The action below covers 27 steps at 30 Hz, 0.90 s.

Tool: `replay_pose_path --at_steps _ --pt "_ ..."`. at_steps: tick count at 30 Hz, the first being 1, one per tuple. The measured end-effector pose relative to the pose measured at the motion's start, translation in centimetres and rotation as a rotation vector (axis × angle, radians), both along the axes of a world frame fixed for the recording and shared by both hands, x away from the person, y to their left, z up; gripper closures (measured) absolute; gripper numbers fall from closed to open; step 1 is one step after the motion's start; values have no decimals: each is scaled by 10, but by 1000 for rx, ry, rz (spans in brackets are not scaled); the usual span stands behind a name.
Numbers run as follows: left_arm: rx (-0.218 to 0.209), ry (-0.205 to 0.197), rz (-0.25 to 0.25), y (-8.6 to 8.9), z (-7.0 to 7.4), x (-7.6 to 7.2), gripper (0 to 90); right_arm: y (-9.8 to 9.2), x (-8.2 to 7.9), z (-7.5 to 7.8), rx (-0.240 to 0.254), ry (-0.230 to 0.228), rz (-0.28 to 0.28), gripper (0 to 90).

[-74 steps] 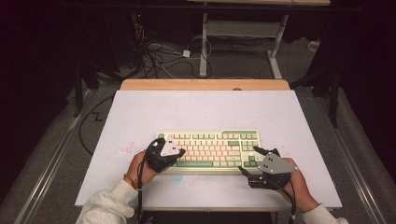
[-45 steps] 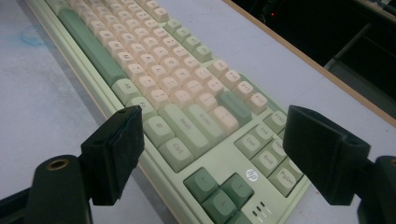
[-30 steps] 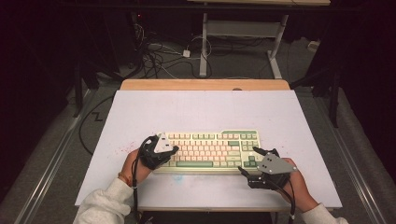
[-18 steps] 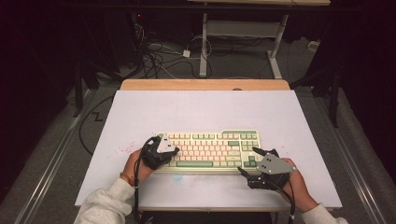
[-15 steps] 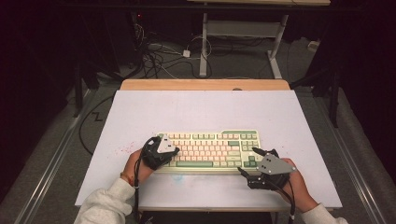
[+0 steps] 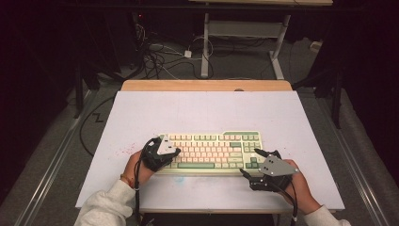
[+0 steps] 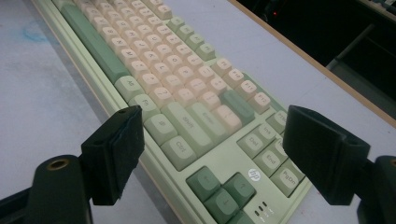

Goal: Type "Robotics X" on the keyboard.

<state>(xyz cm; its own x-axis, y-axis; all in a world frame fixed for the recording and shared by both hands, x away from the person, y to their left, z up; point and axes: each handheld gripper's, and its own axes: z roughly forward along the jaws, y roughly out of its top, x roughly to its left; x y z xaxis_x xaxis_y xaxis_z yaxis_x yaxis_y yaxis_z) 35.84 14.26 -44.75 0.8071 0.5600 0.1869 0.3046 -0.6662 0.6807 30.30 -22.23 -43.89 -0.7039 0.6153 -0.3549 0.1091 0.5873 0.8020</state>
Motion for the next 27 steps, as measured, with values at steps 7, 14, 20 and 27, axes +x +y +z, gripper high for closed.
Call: replay_pose_path --at_steps 7,14,20,27 --pt "-14 -15 4 3 5 -2 876 0 0 0 -1 -3 -1 214" --pt "-24 -27 3 5 9 -4 877 -1 0 2 4 -5 -2 213" --pt "-33 -33 -1 6 13 -6 876 -2 0 3 7 -9 -4 214" --pt "-39 -40 -4 6 15 -9 877 -2 -1 3 6 -9 -2 214"
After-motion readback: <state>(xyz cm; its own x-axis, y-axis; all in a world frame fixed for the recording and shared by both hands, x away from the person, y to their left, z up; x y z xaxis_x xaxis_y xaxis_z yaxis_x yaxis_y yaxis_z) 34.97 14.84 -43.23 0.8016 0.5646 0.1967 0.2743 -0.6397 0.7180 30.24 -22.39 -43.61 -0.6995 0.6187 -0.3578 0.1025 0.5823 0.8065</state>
